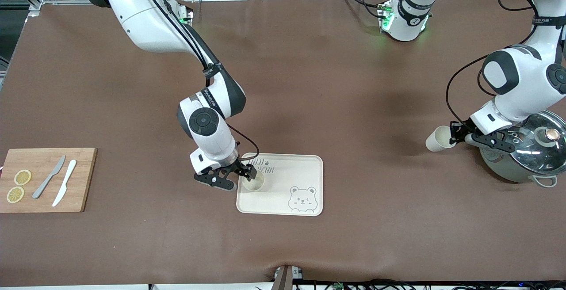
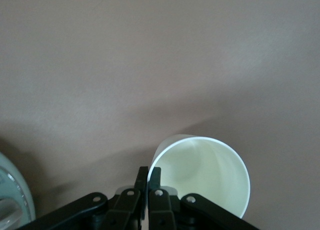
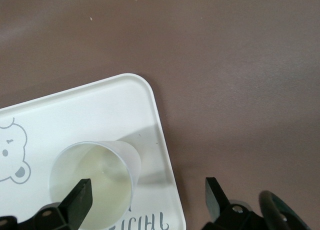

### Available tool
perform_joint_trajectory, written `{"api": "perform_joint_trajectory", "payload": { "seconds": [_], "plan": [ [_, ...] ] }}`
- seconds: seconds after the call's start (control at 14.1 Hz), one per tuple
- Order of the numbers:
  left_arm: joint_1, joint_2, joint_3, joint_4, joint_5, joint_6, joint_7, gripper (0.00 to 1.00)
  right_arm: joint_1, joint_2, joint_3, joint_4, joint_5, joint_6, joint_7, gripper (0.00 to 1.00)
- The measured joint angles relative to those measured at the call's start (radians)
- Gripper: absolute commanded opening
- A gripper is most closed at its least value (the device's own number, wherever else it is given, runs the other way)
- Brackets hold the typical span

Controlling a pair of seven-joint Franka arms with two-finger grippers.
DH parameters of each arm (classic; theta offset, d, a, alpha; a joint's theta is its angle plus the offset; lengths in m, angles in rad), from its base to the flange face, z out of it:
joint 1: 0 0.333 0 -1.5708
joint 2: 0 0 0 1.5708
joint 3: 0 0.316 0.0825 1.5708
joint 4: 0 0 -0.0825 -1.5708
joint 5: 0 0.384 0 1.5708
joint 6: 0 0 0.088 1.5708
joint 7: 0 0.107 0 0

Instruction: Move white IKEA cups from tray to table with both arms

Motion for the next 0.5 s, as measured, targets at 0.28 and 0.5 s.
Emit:
{"api": "perform_joint_trajectory", "payload": {
  "seconds": [0.28, 0.5],
  "plan": [
    [0.020, -0.018, 0.000, -0.088, -0.030, 0.090, 0.049, 0.00, 0.000, 0.014, 0.000, 0.004, 0.000, 0.006, 0.000, 1.00],
    [0.019, -0.019, -0.001, -0.149, -0.039, 0.160, 0.050, 0.00, 0.001, 0.031, 0.000, 0.004, -0.001, 0.015, 0.000, 1.00]
  ]
}}
